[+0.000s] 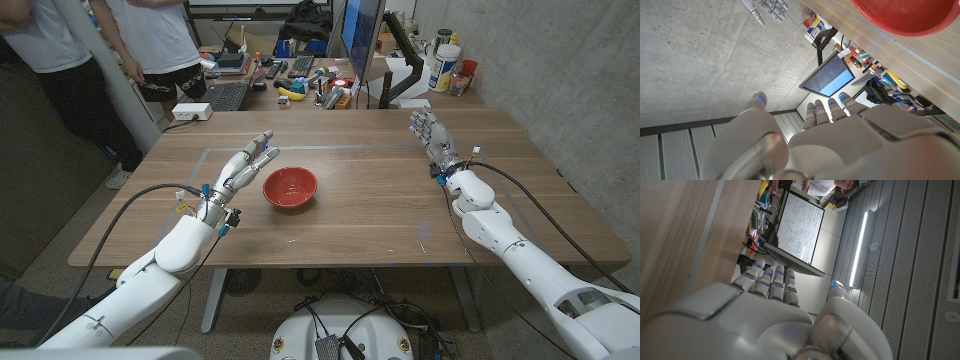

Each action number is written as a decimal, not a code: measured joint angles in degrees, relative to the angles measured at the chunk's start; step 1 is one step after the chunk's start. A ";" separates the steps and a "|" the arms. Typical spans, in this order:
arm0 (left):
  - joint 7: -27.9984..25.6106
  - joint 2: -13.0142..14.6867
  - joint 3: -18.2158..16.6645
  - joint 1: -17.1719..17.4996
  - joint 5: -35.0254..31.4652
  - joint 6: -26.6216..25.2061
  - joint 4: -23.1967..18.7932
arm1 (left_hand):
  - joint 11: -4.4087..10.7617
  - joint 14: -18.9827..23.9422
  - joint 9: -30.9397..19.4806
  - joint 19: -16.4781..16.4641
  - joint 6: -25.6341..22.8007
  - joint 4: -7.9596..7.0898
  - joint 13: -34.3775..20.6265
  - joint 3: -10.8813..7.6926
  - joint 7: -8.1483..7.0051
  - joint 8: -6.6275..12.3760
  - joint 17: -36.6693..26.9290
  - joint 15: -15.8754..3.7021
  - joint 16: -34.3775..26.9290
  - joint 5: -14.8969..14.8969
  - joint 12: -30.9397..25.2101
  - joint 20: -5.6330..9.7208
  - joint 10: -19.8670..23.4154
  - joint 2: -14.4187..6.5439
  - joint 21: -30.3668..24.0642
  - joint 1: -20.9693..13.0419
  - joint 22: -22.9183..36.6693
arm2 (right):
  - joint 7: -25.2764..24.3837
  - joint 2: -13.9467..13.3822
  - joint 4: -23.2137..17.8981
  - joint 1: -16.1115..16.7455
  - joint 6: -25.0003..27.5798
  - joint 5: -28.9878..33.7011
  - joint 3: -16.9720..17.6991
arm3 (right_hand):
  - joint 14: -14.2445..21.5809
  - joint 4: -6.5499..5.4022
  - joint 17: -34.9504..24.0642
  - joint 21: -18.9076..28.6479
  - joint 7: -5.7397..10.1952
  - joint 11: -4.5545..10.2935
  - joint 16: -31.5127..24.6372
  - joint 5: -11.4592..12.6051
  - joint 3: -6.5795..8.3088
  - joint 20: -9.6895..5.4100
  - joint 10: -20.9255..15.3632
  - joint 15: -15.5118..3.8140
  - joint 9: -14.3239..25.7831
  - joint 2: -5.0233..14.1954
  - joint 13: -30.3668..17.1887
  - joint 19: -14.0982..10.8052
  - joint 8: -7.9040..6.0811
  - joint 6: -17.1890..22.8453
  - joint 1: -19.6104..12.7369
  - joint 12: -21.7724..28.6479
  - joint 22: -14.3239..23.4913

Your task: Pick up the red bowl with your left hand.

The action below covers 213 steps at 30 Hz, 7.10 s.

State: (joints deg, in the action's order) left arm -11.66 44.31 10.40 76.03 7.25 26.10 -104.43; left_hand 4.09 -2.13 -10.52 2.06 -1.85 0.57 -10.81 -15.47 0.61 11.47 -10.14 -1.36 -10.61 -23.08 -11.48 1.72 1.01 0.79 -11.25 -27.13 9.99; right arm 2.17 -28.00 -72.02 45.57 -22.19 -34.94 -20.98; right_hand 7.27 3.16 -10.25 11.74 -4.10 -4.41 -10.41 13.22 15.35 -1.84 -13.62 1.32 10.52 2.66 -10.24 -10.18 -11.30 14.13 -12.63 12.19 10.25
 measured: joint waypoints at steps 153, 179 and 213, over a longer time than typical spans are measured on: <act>-4.29 7.61 -3.80 13.90 -48.70 -45.80 -29.28 | 4.24 4.20 -0.28 -2.75 -8.20 5.92 -0.52 -0.71 -3.28 1.77 -0.51 -0.70 -0.67 1.29 -1.71 -0.68 7.53 1.24 -1.28 -10.38 1.08 | 1.36 3.90 6.86 -4.42 -3.32 0.84 -1.41 | 0.00 0.47 0.00 0.00 0.00 -0.20 0.00 0.00 -0.47 -0.11 -0.21 0.00 0.00 0.30 0.00 -0.53 0.00 1.23 0.30 0.00 0.00; 0.01 10.46 1.60 11.78 -56.23 -54.43 -31.39 | 5.32 5.47 -0.27 -2.95 -10.88 6.16 -0.51 -0.47 -4.11 2.11 -0.51 -0.69 -0.67 1.29 -2.16 -0.49 10.44 1.68 -1.27 -10.83 0.93 | 1.57 3.86 7.25 -4.36 -3.58 0.65 -1.21 | 0.52 0.71 0.00 0.00 0.00 -0.39 0.00 0.00 -0.71 0.10 -0.44 -0.10 0.00 0.30 0.00 -0.73 0.00 1.23 0.30 0.00 0.00; 3.00 13.17 4.55 10.67 -56.64 -58.37 -31.54 | 5.03 5.47 -0.27 -2.66 -11.06 6.15 -0.51 -0.48 -3.89 2.11 -0.53 -0.69 -0.67 1.29 -2.08 -1.24 10.74 1.61 -1.27 -11.36 0.95 | 0.67 4.42 7.02 -4.29 -3.60 1.23 -1.57 | 0.92 0.71 0.00 0.00 0.10 -0.30 0.00 0.00 -0.71 0.10 -1.13 -0.10 0.00 0.30 0.00 -0.72 0.00 1.95 0.30 0.00 0.00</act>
State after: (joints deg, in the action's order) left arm -8.66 57.48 14.95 86.70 -49.39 -32.27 -135.98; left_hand 9.11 3.34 -10.79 -0.60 -12.91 6.72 -11.32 -15.95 -3.28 13.58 -10.67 -2.05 -11.28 -21.80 -13.55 0.48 11.74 2.40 -12.53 -38.50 10.94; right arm 2.84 -23.58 -64.99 41.27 -25.78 -33.72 -22.56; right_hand 8.20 3.87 -10.25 11.74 -3.99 -4.71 -10.41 13.22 14.64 -1.74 -14.74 1.22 10.52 2.96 -10.24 -10.90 -11.31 16.08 -12.33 12.19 10.25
